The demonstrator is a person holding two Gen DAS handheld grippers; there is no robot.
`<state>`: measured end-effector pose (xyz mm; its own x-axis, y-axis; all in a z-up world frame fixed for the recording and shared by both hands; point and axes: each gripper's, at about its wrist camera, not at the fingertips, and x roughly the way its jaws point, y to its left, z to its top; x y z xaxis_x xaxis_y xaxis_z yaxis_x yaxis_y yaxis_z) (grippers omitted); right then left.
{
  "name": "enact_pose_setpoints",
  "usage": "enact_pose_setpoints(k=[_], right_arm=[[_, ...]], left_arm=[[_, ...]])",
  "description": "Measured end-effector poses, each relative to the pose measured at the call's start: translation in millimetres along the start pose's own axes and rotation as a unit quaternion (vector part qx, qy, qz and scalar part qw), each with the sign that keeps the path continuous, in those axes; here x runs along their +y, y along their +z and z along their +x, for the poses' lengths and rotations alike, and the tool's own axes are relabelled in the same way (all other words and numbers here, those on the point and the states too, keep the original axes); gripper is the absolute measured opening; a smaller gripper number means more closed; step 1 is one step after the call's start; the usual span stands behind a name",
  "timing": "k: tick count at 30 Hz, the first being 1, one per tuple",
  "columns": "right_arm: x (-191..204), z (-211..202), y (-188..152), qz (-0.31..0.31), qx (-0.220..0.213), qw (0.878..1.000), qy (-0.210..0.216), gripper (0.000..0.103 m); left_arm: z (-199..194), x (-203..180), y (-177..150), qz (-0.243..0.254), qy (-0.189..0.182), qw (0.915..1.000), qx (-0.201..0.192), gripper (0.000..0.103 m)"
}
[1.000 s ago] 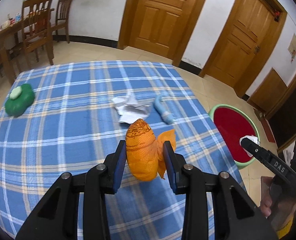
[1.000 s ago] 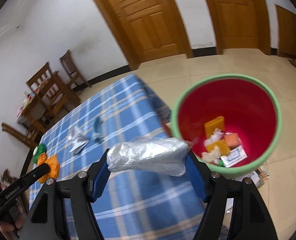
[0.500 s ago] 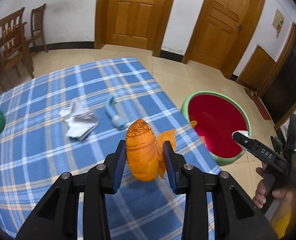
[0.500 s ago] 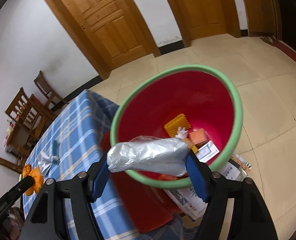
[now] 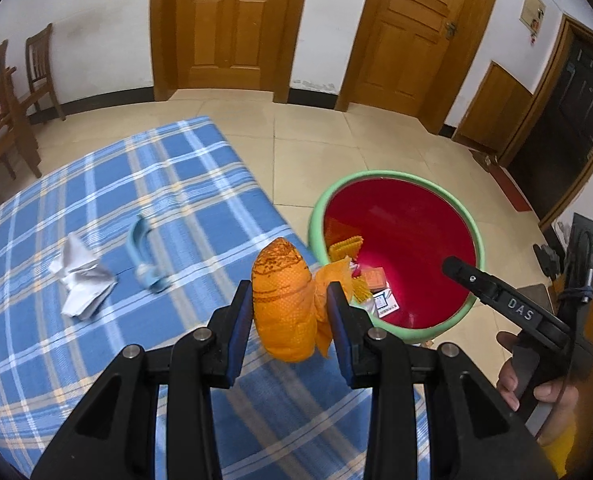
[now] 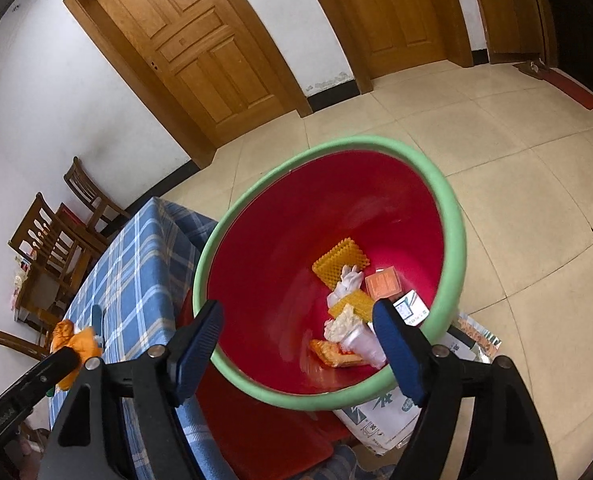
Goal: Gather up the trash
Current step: 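Open the left tool to drop the orange mesh bag while the right tool drops the silver bag, then move both tools back over the table toward the white paper and blue hook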
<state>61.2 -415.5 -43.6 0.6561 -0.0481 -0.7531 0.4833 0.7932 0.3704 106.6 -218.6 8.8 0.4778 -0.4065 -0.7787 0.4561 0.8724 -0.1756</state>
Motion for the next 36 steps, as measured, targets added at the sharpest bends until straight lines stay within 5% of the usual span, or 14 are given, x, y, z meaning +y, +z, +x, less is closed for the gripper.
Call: enact_pose_setpoints(k=[15, 18, 22, 36], right_arm=[[-29.7, -25.0, 2.0, 0.032, -0.022, 0.999, -0.003, 0.079], [-36.0, -27.1, 0.8, 0.039, -0.023, 0.999, -0.005, 0.079], [-41.0, -28.7, 0.9, 0.044, -0.023, 0.999, -0.007, 0.079], [-26.7, -34.3, -1.8, 0.030, -0.027, 0.999, 0.000, 0.079]], left_arm=[[52.7, -58.2, 15.1, 0.063, -0.024, 0.9973, 0.029, 0.037], [55.5, -63.3, 19.1, 0.063, -0.033, 0.9971, 0.029, 0.048], [52.6, -64.0, 19.9, 0.057, -0.039, 0.9973, 0.025, 0.059], [27.5, -37.4, 17.3, 0.032, -0.024, 0.9992, 0.010, 0.059]])
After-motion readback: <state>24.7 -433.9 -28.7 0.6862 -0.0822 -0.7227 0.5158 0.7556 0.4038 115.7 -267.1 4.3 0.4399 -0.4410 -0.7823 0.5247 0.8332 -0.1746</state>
